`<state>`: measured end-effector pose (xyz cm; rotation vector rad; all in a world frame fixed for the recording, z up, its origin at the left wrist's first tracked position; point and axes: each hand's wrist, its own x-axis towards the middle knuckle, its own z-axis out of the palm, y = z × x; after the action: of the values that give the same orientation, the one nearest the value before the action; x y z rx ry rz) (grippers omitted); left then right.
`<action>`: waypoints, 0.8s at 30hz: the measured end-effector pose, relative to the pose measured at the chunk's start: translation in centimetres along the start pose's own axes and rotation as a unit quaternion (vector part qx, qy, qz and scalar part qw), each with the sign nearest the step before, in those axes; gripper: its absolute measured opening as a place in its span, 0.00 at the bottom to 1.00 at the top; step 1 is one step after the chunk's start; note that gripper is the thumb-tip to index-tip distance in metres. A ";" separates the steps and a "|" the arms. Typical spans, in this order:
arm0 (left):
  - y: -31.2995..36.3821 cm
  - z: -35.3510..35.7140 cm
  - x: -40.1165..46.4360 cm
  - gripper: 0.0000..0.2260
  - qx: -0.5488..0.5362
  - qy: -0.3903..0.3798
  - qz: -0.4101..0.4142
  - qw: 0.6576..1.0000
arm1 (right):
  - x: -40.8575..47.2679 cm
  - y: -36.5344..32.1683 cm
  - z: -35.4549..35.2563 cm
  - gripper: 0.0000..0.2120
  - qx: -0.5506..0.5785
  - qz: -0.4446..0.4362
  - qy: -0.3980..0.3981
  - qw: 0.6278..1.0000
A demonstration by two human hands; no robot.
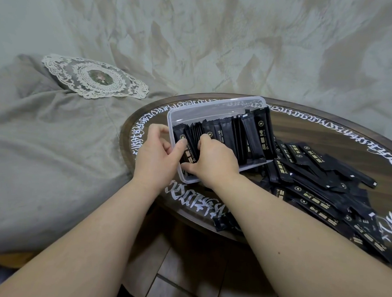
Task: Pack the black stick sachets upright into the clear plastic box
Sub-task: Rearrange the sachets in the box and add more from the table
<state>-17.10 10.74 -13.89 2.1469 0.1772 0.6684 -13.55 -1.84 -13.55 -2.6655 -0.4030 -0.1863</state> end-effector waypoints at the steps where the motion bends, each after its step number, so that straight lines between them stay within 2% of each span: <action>1: -0.1 -0.1 0.0 0.15 0.004 0.001 0.006 1.000 | 0.0 0.0 0.0 0.26 -0.005 -0.002 -0.001 1.000; 3: -0.1 -0.2 0.0 0.26 0.020 -0.003 0.012 1.000 | 0.0 -0.1 0.0 0.26 -0.013 -0.004 -0.004 1.000; 5: -0.1 -0.2 0.1 0.31 0.030 -0.006 0.014 0.999 | 0.0 -0.2 0.0 0.27 -0.013 -0.003 -0.008 1.000; 12: -0.1 -0.3 0.2 0.33 0.029 -0.012 0.008 0.999 | -0.3 -0.5 -0.4 0.21 -0.016 -0.014 -0.023 1.000; 22: -0.3 -0.3 0.4 0.33 0.034 -0.010 0.005 0.999 | -0.5 0.5 -0.8 0.10 0.046 -0.029 -0.008 0.998; 24: -0.4 -0.4 0.5 0.33 0.035 -0.011 0.004 0.999 | -0.5 0.6 -0.7 0.13 0.053 -0.056 -0.025 0.997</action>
<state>-16.85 11.38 -13.83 2.2217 0.1825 0.6520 -13.90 -2.82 -13.31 -2.5484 -0.5615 -0.1293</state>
